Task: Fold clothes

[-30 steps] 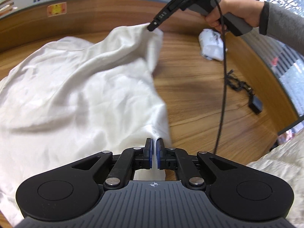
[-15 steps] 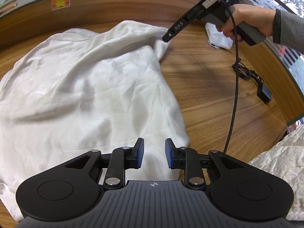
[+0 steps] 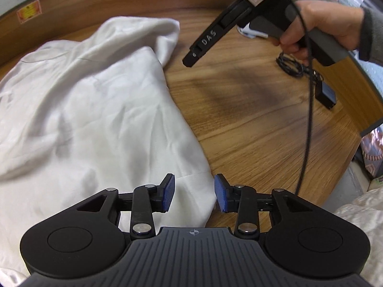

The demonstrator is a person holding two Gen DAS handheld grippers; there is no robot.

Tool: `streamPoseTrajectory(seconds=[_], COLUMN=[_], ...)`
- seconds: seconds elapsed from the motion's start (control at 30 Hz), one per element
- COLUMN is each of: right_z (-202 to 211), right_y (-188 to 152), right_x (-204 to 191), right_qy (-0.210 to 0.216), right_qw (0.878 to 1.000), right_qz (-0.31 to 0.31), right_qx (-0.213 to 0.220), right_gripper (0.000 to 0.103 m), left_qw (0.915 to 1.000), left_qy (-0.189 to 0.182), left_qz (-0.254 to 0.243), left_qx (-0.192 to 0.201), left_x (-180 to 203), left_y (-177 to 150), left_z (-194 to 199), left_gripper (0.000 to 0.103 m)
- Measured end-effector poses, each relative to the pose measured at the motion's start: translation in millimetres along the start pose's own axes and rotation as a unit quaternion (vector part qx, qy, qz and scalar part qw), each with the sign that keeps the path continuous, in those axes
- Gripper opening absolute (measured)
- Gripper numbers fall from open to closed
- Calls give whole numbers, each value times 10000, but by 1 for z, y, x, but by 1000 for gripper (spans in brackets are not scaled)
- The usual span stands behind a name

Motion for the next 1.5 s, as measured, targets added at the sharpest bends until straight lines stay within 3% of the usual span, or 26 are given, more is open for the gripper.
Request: streamPoseTrajectory(seconds=[0.17, 0.23, 0.3, 0.47, 0.7, 0.93, 1.1, 1.3, 1.5], right_z=[2, 3, 3, 3, 6, 14, 18, 19, 16], right_y=[-7, -10, -11, -10, -5, -1, -1, 0, 10], right_x=[-2, -3, -3, -6, -16, -29, -38, -48, -63], right_qy=[87, 103, 115, 166, 238, 332, 338, 301, 355], right_qw=[9999, 9999, 9998, 9996, 9989, 9975, 9965, 9958, 9962], right_qz=[-119, -138, -162, -231, -358, -535, -662, -764, -690], right_qx=[22, 21, 23, 54, 170, 319, 378, 392, 388], right_gripper=[60, 60, 60, 60, 60, 60, 60, 60, 60], left_qw=[9995, 9990, 9990, 9978, 9890, 9646, 9461, 9263, 9079], left_qy=[195, 288, 339, 545, 1127, 1803, 2292, 2746, 3036], left_qz=[-186, -252, -256, -223, 405, 1201, 1582, 2010, 2565], left_qx=[-191, -226, -142, 309, 866, 1505, 1651, 1619, 1333], left_x=[2, 0, -2, -12, -55, -130, -188, -248, -291], left_y=[-5, -7, -7, 0, 5, 11, 4, -22, -63], left_z=[-14, -17, -15, 3, 44, 103, 133, 161, 170], left_gripper=[35, 11, 6, 4, 4, 4, 4, 4, 4])
Point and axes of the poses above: each gripper's, at about its wrist camera, not at the fingertips, and z roughly against the way its jaws point, x to its right, y to its top, the point moved 10 cm from there along -z, roughly the way its jaws point, and after that the axes turned 3 degrees about -y, right-handed, at the moved point
